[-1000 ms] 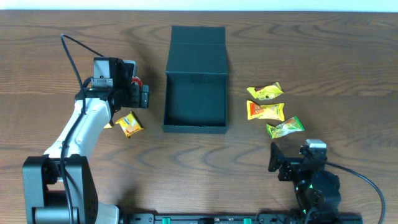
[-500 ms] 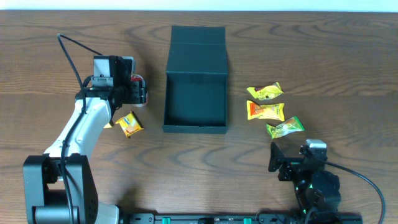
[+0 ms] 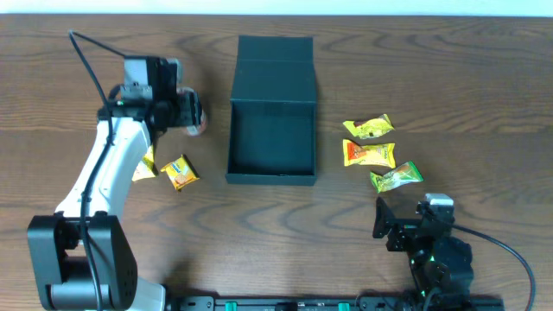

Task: Pack container
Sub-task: 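Lift the Pringles can with the left gripper over the green box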

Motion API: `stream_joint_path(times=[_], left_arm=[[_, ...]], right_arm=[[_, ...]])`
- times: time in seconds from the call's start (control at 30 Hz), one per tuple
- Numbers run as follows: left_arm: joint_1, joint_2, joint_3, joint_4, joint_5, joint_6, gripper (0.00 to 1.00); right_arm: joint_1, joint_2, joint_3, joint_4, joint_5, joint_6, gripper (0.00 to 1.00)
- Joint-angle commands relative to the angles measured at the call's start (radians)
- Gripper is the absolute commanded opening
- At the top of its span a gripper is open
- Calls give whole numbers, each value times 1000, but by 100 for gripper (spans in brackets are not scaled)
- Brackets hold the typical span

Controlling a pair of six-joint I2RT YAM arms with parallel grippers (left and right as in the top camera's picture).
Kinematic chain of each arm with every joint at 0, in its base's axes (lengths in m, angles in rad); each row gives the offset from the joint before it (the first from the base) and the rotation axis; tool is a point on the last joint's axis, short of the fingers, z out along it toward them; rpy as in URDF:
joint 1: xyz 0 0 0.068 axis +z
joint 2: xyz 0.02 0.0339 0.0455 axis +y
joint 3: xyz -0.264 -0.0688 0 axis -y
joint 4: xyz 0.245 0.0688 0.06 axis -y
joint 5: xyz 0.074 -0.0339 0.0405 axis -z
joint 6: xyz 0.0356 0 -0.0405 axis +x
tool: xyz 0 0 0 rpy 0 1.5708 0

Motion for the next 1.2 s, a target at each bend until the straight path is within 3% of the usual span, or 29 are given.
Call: stream_joint_path(times=[0.0,0.1,0.33,0.5,0.7,0.97,1.17], left_arm=[[4,3,108,-37,21,-56,70],[10,3,181,-61,142,-111,70],[15,3,229,-23,497,-376,65],[-3,3,220,-37,672,-448,66],[-68,3,131,-19,687,-523,61],[-182,3,1,170,671,-751,61],[-201,3,-5,248,708,-829,63]], right_arm=[[0,-6,-9,0,3,11,99],[0,-6,-9,0,3,11,99],[0,-6,-9,0,3,11,99],[0,-6,-9,0,3,11,99],[0,-6,-9,0,3,11,99],[0,-6,-9,0,3,11,99],[0,-6,-9,0,3,11,99]])
